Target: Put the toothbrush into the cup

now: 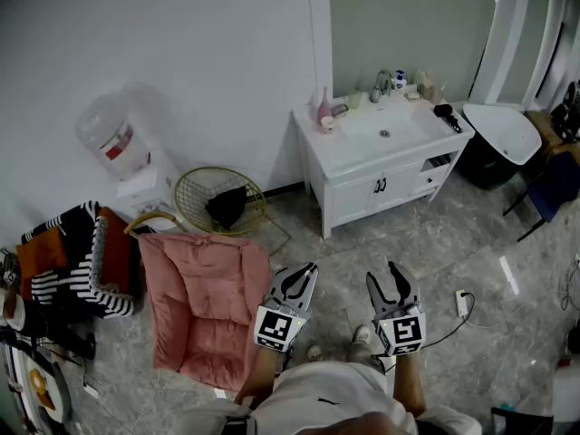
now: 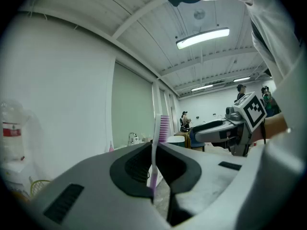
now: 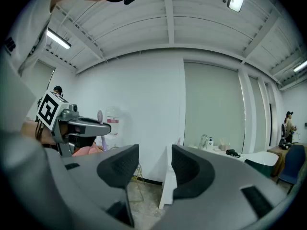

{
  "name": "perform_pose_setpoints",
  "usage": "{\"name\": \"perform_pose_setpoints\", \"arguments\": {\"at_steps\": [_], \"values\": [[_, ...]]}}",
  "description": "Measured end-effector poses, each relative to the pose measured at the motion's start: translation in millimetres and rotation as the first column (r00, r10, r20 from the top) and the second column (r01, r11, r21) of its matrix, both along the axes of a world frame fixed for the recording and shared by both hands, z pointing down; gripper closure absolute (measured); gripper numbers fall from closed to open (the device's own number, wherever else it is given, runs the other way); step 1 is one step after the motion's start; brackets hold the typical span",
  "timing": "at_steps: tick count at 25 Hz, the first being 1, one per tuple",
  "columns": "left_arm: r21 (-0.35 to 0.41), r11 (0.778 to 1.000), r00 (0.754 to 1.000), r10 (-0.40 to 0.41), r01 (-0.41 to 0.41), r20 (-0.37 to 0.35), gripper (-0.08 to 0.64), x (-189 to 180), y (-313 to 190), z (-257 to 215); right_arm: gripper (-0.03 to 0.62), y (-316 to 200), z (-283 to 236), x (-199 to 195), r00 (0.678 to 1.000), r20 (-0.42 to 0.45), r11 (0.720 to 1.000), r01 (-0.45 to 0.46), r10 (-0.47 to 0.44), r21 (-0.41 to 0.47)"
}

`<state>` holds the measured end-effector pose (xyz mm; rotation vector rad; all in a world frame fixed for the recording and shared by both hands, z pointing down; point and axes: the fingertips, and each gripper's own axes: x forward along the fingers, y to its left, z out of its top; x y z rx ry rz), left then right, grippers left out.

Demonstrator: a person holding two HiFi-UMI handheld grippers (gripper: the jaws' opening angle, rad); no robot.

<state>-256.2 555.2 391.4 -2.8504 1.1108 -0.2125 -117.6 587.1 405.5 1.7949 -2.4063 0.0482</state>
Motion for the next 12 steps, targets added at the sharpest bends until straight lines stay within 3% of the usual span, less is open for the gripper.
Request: {"name": "perform_pose_setpoints", "arguments": {"at_steps": [6, 12], "values": [[-0.022, 0.998, 0.998, 0.057, -0.057, -0.022, 0.518, -25, 14, 7, 0.374, 14, 1, -36, 1.0, 0.008, 1.0, -0.02, 0.02, 0.0], [-0.032, 0.997, 0.996, 0.063, -0.065, -0.064, 0.518, -26, -1, 13, 0.373, 8, 5, -36, 0.999, 0.011, 0.999, -0.037, 0.037, -0.011]]}}
